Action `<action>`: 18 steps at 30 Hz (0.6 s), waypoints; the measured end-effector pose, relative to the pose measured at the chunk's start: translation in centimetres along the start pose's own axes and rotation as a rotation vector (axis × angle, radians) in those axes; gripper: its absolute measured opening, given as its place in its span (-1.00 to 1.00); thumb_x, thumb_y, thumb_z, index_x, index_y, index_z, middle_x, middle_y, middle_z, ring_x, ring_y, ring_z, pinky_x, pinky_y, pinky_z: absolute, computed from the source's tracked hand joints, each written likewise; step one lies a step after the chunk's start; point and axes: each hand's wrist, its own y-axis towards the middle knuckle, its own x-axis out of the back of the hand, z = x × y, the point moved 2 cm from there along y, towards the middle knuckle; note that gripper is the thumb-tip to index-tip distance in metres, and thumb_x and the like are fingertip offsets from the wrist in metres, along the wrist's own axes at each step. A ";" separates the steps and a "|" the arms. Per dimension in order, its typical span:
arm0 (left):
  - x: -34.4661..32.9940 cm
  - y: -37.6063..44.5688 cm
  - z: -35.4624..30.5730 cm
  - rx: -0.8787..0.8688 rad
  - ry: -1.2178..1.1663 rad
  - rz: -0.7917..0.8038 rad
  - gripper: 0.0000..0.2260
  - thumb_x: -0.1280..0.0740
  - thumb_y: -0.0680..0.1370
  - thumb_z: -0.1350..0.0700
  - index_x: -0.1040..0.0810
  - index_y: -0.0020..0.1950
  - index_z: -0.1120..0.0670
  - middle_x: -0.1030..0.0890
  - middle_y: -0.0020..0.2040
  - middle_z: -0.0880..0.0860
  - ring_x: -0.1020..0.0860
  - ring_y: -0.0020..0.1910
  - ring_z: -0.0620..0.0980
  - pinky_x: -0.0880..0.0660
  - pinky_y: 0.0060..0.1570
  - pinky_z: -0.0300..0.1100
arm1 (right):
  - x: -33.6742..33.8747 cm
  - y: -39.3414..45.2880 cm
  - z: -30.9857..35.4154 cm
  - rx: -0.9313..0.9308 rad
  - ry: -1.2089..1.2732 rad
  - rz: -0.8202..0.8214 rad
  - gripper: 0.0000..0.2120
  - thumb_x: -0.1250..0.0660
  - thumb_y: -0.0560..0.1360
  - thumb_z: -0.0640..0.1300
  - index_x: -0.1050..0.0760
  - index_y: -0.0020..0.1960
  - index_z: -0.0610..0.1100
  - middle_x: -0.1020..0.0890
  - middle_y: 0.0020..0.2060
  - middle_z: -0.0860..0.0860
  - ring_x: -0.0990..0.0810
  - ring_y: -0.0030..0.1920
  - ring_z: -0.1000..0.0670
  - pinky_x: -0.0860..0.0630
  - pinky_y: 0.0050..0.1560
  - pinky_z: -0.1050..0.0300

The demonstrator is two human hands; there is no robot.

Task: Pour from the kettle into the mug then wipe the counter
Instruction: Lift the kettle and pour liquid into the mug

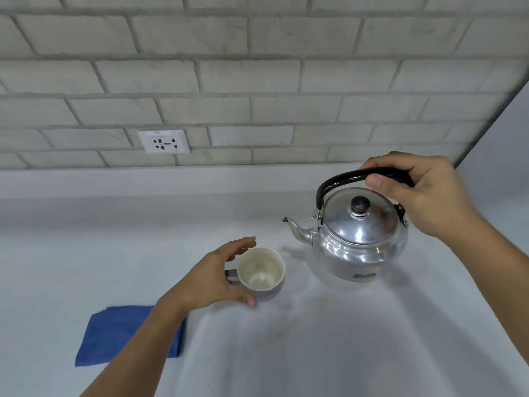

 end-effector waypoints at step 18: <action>-2.5 0.3 1.8 -0.048 -0.140 -0.194 -0.12 -0.78 0.17 0.03 -0.51 0.43 -0.20 -0.64 0.30 -0.16 -0.61 0.30 -0.13 -0.59 0.17 -0.30 | -3.6 -2.5 1.6 0.012 -0.173 0.148 -0.86 -0.51 0.43 -0.10 -0.71 -0.02 0.07 -0.62 -0.25 0.06 -0.60 -0.27 0.06 -0.44 -0.23 0.38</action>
